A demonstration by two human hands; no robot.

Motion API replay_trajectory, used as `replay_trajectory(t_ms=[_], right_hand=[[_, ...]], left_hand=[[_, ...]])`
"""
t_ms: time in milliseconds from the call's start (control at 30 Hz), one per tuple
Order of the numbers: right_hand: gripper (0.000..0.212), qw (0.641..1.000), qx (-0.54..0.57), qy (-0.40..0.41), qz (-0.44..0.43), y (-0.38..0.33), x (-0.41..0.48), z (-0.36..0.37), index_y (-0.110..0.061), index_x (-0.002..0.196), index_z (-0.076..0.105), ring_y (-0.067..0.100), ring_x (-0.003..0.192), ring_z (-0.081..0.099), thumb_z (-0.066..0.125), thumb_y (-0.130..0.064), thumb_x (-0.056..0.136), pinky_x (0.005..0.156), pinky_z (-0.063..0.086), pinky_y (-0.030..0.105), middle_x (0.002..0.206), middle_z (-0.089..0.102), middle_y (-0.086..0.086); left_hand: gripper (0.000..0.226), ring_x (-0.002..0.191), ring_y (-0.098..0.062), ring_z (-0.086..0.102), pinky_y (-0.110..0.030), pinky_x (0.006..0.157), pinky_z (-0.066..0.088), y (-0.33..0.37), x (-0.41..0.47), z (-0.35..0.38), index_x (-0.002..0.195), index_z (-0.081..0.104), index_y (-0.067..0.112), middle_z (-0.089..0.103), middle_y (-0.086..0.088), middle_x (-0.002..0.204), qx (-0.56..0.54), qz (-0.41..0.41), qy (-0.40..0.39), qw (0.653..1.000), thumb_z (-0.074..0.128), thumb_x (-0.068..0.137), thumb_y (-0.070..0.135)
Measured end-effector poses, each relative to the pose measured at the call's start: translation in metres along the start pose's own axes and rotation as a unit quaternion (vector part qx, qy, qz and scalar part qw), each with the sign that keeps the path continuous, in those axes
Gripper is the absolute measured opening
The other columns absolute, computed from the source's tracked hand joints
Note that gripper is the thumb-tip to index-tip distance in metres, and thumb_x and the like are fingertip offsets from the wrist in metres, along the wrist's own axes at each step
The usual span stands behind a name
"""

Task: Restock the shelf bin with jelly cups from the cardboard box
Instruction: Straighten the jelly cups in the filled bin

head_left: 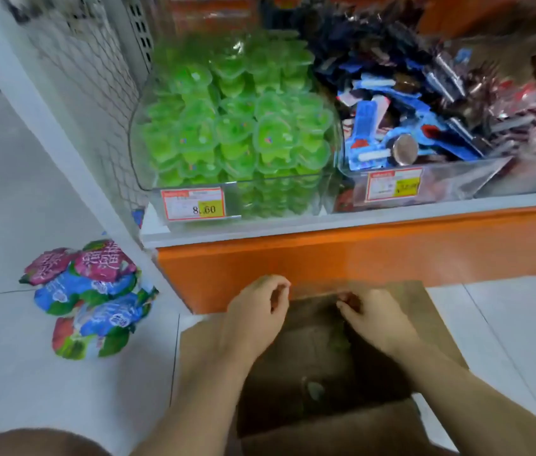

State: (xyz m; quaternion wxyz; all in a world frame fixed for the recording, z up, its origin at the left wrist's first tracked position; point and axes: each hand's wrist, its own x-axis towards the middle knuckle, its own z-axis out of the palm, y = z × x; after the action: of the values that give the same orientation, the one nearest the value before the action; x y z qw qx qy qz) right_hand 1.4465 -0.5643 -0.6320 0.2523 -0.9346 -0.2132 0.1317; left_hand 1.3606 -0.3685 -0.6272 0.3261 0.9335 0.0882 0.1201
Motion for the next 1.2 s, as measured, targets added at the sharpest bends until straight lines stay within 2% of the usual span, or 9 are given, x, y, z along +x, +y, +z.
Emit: replay_trajectory(t_ms=[167,367,500,567,667,800,933,1067,1200], right_hand=[[0.043,0.981,0.034,-0.146,0.123,0.047,0.005,0.045,-0.017,0.132,0.05,0.022,0.124,0.049,0.059,-0.015,0.089,0.105,0.033,0.025,0.134,0.053,0.007],[0.054,0.953,0.006,-0.24,0.186,0.075,0.028,0.101,-0.022,0.144,0.031,0.027,0.134,0.034,0.051,-0.015,0.094,0.109,0.029,0.031,0.148,0.027,0.01],[0.061,0.939,0.006,-0.276,0.207,0.098,0.03,0.125,-0.022,0.149,0.02,0.027,0.145,0.007,0.044,-0.009,0.095,0.113,0.015,0.029,0.157,0.003,0.01],[0.06,0.939,0.009,-0.285,0.192,0.105,0.03,0.134,-0.02,0.149,0.019,0.025,0.146,-0.002,0.041,-0.005,0.095,0.113,0.011,0.026,0.157,0.0,0.01],[0.059,0.939,0.025,-0.284,0.191,0.114,0.028,0.148,-0.019,0.149,0.02,0.025,0.146,0.0,0.039,-0.004,0.095,0.113,0.008,0.025,0.158,0.001,0.01],[0.054,0.943,0.053,-0.257,0.203,0.12,0.028,0.158,-0.017,0.147,0.028,0.025,0.145,0.01,0.039,-0.004,0.096,0.117,0.01,0.029,0.157,0.014,0.009],[0.044,0.937,0.138,-0.203,0.249,0.122,0.031,0.159,-0.007,0.135,0.048,0.026,0.135,0.037,0.046,0.004,0.092,0.112,0.026,0.03,0.143,0.043,0.015],[0.039,0.926,0.172,-0.191,0.276,0.122,0.028,0.157,-0.003,0.12,0.059,0.026,0.12,0.051,0.057,0.009,0.083,0.088,0.034,0.017,0.124,0.058,0.014],[0.024,0.917,0.214,-0.188,0.28,0.119,0.029,0.152,-0.01,0.092,0.056,0.022,0.096,0.054,0.067,0.006,0.078,0.062,0.037,0.017,0.094,0.057,0.006]], left_hand=[[0.019,0.104,-0.004,0.054,-0.024,0.088,0.047,-0.026,-0.009,0.062,0.113,0.057,0.031,0.057,0.014,0.112,-0.006,-0.085,-0.21,0.974,0.048,0.097,0.031],[0.044,0.126,-0.019,0.047,-0.026,0.1,0.038,-0.064,-0.022,0.136,0.137,0.046,0.022,0.049,-0.001,0.137,-0.008,-0.197,-0.454,0.869,0.055,0.094,0.021],[0.058,0.136,-0.019,0.036,-0.02,0.106,0.025,-0.071,-0.042,0.167,0.146,0.03,0.012,0.036,-0.006,0.148,-0.045,-0.233,-0.529,0.815,0.056,0.095,0.022],[0.063,0.143,-0.025,0.019,-0.028,0.114,0.015,-0.07,-0.052,0.179,0.149,0.02,0.017,0.021,-0.008,0.155,-0.021,-0.229,-0.56,0.796,0.053,0.096,0.026],[0.07,0.143,-0.043,-0.002,-0.043,0.117,0.008,-0.069,-0.06,0.201,0.15,0.015,0.032,-0.003,-0.019,0.157,0.063,-0.235,-0.57,0.785,0.055,0.093,0.037],[0.065,0.14,-0.048,0.003,-0.042,0.114,0.019,-0.07,-0.058,0.225,0.148,0.024,0.032,-0.005,-0.018,0.156,0.075,-0.227,-0.547,0.802,0.058,0.092,0.025],[0.056,0.136,-0.049,0.017,-0.041,0.113,0.025,-0.076,-0.058,0.229,0.145,0.032,0.03,0.004,-0.019,0.155,0.087,-0.193,-0.545,0.811,0.053,0.094,0.025],[0.049,0.132,-0.042,0.032,-0.038,0.112,0.028,-0.081,-0.056,0.22,0.14,0.042,0.029,0.025,-0.015,0.149,0.051,-0.18,-0.537,0.822,0.054,0.092,0.027],[0.051,0.124,-0.024,0.047,-0.025,0.102,0.037,-0.083,-0.045,0.201,0.137,0.046,0.022,0.047,-0.009,0.137,-0.025,-0.211,-0.496,0.842,0.06,0.088,0.021]])
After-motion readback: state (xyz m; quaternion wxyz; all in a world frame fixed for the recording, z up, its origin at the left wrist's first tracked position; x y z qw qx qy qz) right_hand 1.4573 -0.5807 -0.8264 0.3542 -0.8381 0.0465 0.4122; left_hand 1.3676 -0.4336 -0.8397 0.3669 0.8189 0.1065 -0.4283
